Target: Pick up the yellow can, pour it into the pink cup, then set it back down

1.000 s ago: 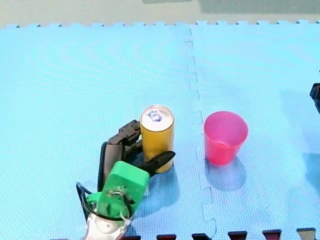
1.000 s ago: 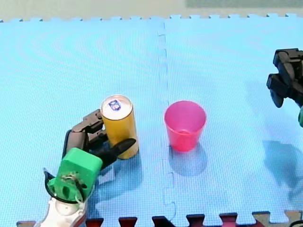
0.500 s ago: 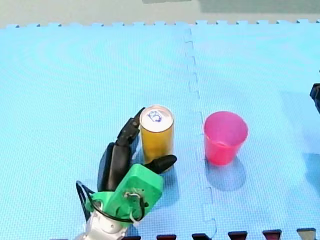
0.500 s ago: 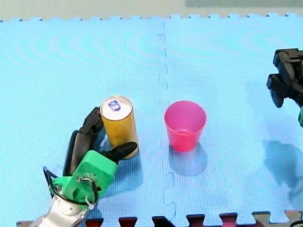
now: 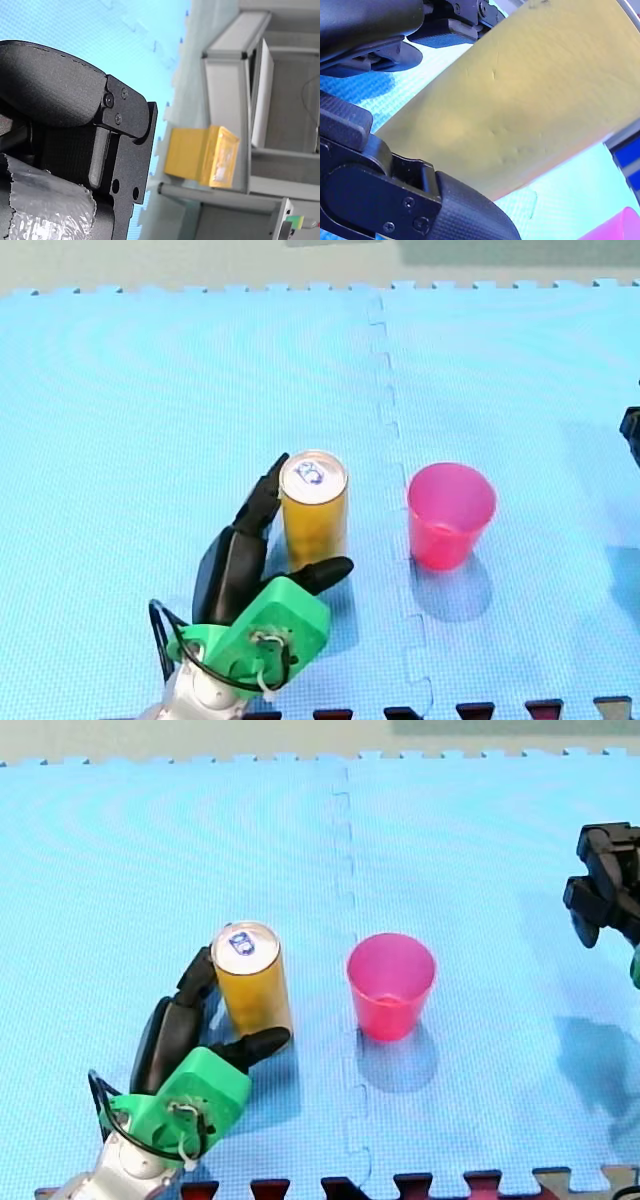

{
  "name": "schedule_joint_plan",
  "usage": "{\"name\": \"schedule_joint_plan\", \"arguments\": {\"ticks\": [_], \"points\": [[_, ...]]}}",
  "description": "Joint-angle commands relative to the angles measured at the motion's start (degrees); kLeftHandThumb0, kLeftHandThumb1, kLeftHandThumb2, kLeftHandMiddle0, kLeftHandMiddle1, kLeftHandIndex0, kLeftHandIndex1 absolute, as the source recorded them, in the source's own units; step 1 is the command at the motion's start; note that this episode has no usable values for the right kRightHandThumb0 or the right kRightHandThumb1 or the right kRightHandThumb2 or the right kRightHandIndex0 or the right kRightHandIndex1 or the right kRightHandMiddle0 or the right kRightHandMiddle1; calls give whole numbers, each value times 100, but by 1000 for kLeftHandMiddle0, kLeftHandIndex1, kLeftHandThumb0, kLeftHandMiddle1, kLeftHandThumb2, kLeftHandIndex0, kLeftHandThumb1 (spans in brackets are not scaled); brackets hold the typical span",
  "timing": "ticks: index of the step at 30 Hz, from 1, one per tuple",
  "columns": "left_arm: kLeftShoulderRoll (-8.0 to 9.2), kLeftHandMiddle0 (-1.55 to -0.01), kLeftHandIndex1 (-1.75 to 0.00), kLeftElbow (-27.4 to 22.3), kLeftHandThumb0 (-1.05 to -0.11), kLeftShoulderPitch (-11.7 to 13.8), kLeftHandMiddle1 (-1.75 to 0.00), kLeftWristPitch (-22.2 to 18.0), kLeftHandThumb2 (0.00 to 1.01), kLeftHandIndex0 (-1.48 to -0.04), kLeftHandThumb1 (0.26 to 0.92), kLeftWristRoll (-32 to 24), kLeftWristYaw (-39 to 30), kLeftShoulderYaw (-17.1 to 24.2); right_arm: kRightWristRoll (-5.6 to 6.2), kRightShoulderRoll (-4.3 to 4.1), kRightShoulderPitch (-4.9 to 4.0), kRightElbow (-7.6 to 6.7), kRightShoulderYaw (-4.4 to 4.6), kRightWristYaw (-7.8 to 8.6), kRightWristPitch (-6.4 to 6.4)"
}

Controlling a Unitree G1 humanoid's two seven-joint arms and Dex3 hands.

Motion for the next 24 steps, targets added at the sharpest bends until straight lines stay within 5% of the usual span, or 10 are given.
{"name": "schedule_joint_plan", "arguments": {"ticks": [1,10,24], "points": [[56,-240,0,-54,-1048,27,0,-93,15,-179,903,-140,-205,61,-2,-25,-15,-10,-3,-4,1],[255,-182,0,-630,-1048,459,1,-681,8,-141,905,-826,-1359,280,3,-24,-7,-13,-5,-2,3],[294,-138,0,-1815,-1048,999,0,9,0,-119,895,-1387,-2385,510,-16,-32,-27,6,9,-9,41]]}}
